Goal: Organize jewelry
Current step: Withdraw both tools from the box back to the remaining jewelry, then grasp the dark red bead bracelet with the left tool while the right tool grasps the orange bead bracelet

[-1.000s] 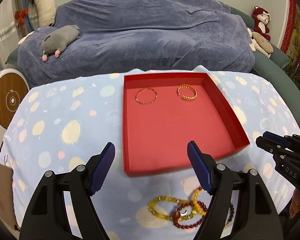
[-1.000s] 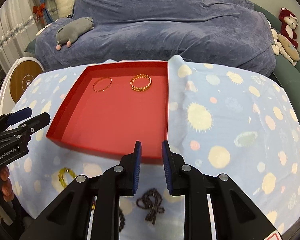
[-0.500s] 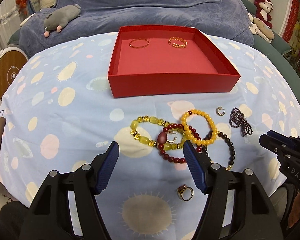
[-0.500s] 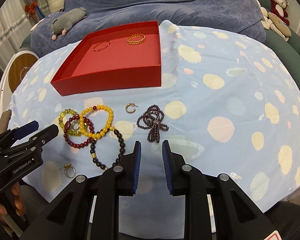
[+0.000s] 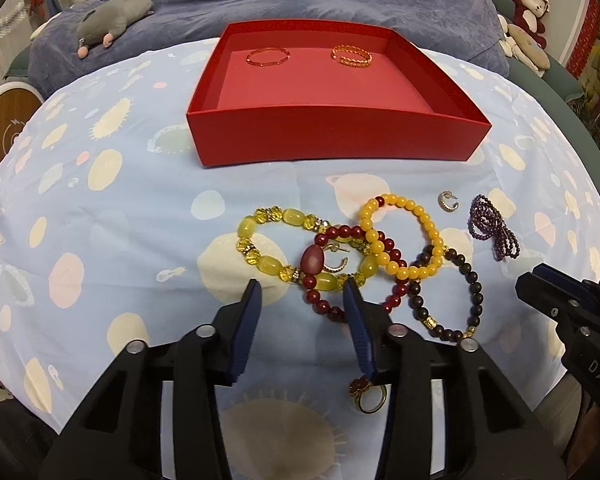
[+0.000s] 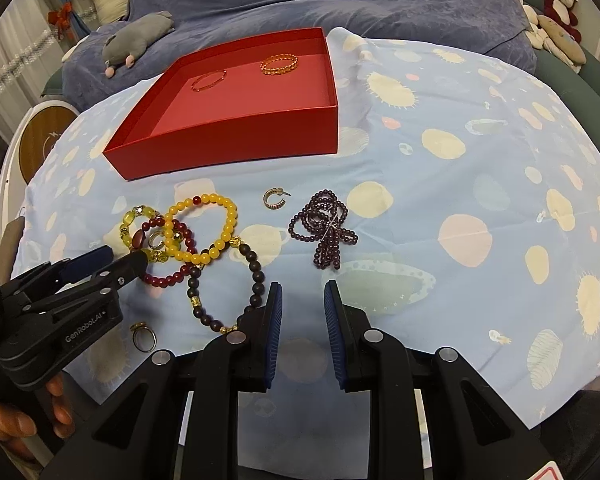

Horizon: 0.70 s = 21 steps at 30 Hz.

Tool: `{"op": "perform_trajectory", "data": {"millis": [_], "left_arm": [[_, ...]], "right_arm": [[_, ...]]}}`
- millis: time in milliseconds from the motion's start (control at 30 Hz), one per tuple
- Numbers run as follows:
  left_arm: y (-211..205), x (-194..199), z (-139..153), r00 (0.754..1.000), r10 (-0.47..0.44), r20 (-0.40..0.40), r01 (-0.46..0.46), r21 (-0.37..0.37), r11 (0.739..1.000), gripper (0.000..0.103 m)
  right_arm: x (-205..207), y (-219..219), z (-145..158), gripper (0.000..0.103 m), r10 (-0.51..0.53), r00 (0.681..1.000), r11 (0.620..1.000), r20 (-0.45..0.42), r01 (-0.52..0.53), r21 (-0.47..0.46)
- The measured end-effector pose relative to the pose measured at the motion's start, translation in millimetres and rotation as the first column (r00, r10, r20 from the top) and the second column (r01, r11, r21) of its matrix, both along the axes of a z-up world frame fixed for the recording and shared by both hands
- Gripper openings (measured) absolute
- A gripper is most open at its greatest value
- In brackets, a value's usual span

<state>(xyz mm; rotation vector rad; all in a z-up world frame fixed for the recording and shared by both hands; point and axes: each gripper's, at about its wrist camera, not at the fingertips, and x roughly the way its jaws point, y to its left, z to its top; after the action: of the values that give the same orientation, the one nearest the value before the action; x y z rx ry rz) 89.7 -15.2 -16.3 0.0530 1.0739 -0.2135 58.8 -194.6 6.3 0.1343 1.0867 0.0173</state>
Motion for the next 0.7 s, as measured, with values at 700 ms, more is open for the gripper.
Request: {"op": "perform_trajectory", "data": {"millis": [700], "left_arm": [[15, 2, 9, 1.000, 0.011, 0.014, -0.010, -0.061, 0.998, 0.008]], "right_arm": [[46, 35, 1, 0.023, 0.054, 0.998, 0.998, 0.020, -0.055, 0.038]]}}
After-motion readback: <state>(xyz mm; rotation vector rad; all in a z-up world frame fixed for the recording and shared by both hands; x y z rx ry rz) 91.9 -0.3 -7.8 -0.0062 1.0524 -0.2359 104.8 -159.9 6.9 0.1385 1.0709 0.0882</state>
